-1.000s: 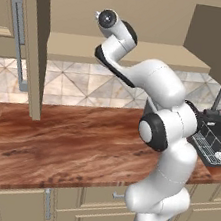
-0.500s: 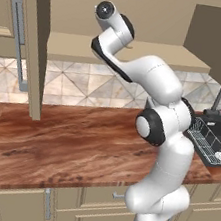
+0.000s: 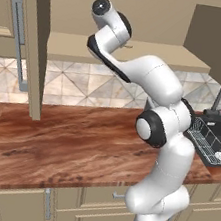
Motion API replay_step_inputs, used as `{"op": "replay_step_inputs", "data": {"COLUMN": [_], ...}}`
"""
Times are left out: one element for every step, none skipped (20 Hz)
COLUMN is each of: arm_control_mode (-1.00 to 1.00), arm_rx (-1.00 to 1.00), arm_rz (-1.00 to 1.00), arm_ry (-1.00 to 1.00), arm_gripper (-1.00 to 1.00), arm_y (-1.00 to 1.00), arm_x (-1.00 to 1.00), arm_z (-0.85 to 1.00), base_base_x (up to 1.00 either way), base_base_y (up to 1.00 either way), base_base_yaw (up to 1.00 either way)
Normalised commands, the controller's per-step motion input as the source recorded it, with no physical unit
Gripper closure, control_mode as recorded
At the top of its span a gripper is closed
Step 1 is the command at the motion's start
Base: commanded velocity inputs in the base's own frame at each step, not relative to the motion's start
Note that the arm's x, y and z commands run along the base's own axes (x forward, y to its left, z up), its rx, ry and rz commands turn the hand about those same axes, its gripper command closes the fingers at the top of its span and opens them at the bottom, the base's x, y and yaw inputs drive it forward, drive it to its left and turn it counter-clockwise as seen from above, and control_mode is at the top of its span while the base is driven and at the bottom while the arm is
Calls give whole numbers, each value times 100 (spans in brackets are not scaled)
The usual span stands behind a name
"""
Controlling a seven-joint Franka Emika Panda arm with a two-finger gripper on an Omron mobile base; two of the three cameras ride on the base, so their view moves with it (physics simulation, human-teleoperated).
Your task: Organize the utensils by type. Pick up the wooden spoons from the counter and place them in the open cabinet. Then pick up the metallic utensils from the counter and place them in the open drawer.
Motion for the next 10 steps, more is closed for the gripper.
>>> {"op": "replay_step_inputs", "data": {"arm_control_mode": [-100,-100,-100,-100,-100,-100,-100,-100,-100,-100], "arm_rx": [0,0,0,0,0,0,0,0,0,0], "arm_rz": [5,5,6,8,10,12,14,16,19,25], "arm_ry": [0,0,0,0,0,0,0,0,1,1], "arm_gripper": [-100,-100,-100,-100,-100,-100,-100,-100,-100,-100], "arm_y": [5,5,5,3,0,0,1,5,6,4], "arm_x": [-31,-33,-32,-31,-24,-25,-24,-17,-14,-17], "arm_z": [-9,-11,-10,-6,0,0,0,-5,-7,-9], "base_base_x": [0,0,0,0,0,0,0,0,0,0], "base_base_y": [0,0,0,0,0,0,0,0,0,0], "base_base_yaw": [0,0,0,0,0,0,0,0,0,0]}}
